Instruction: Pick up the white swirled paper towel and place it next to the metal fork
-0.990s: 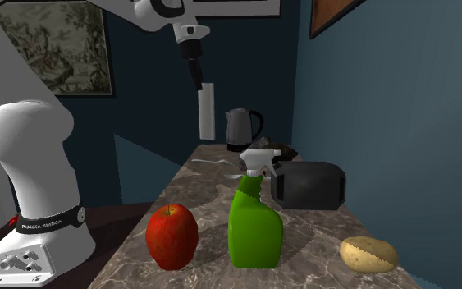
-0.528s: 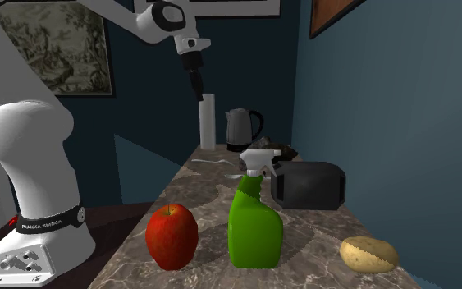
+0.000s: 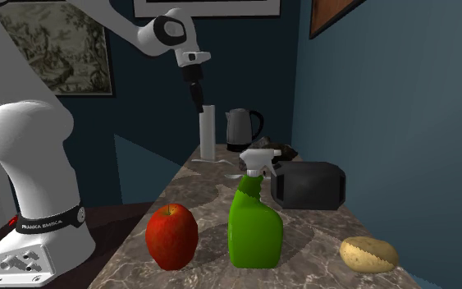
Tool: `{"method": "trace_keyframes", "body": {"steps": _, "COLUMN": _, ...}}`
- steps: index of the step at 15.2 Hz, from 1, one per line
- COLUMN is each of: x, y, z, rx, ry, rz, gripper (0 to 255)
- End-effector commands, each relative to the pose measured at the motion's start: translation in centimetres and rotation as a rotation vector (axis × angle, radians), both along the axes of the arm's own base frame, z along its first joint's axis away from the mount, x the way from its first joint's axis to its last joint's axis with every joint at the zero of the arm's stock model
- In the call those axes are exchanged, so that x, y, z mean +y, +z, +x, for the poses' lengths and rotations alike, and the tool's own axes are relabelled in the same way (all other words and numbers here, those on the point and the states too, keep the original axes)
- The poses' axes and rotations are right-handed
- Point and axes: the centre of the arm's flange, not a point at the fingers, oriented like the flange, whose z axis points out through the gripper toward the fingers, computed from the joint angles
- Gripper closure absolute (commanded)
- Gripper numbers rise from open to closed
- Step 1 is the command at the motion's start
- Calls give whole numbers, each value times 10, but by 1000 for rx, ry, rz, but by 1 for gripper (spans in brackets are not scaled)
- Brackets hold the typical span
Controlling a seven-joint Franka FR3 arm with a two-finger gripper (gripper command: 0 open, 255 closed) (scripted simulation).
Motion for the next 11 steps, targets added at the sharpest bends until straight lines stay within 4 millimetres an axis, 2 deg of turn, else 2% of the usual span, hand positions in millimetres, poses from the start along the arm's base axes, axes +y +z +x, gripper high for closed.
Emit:
{"method": "trace_keyframes", "body": {"steps": 1, "x": 0, "y": -10, "z": -1, "rx": -1, "ry": 0, "rz": 0, "gripper": 255}}
{"method": "trace_keyframes", "body": {"steps": 11, "x": 0, "y": -63, "z": -1, "rx": -1, "ry": 0, "rz": 0, "gripper": 255}}
